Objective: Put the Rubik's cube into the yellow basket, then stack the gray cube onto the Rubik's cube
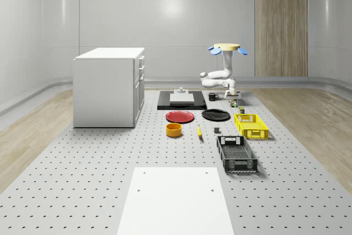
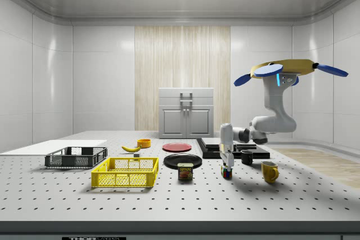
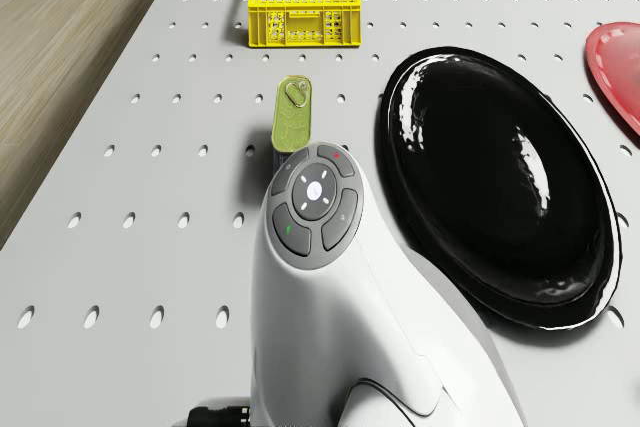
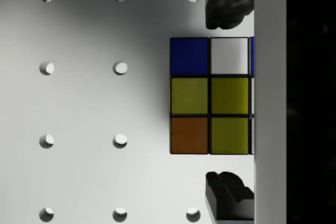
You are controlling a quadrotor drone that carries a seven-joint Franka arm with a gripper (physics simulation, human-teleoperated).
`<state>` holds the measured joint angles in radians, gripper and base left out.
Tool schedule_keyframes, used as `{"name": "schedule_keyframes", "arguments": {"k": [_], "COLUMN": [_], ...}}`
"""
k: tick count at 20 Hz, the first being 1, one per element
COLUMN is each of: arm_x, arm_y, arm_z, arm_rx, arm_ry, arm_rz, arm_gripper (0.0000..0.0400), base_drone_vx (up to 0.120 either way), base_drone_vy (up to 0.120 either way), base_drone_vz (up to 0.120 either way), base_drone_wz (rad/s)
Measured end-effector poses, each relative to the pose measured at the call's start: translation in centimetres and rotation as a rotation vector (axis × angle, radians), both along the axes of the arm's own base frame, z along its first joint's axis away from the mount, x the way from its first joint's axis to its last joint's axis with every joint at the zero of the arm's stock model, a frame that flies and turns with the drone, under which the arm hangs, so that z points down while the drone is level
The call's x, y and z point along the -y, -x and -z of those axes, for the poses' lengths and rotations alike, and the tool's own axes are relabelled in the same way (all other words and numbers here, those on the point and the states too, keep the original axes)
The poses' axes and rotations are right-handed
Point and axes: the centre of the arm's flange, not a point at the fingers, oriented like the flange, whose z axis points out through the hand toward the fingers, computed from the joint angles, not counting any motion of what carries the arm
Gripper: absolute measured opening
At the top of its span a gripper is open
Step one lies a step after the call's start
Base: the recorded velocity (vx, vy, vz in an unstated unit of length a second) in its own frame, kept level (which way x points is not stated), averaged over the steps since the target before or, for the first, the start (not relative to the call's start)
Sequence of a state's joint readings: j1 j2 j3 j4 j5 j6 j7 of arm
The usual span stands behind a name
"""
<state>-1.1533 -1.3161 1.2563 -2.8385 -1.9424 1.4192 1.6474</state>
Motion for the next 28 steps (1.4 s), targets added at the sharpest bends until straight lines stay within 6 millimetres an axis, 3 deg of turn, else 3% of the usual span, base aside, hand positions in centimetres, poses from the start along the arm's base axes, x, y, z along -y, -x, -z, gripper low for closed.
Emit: {"name": "schedule_keyframes", "arguments": {"k": [18,22,28], "arm_x": [0.1,0.1,0.1], "arm_y": [-0.1,-0.1,-0.1], "arm_z": [-1.6,-1.7,-1.7], "arm_rx": [0.0,0.0,0.0], "arm_ry": [0.0,0.0,0.0], "arm_rz": [0.0,0.0,0.0], "arm_gripper": [0.04,0.0353,0.0331], "base_drone_vx": [0.0,0.0,0.0], "base_drone_vy": [0.0,0.0,0.0], "base_drone_vz": [0.0,0.0,0.0], "base_drone_wz": [0.0,0.0,0.0]}}
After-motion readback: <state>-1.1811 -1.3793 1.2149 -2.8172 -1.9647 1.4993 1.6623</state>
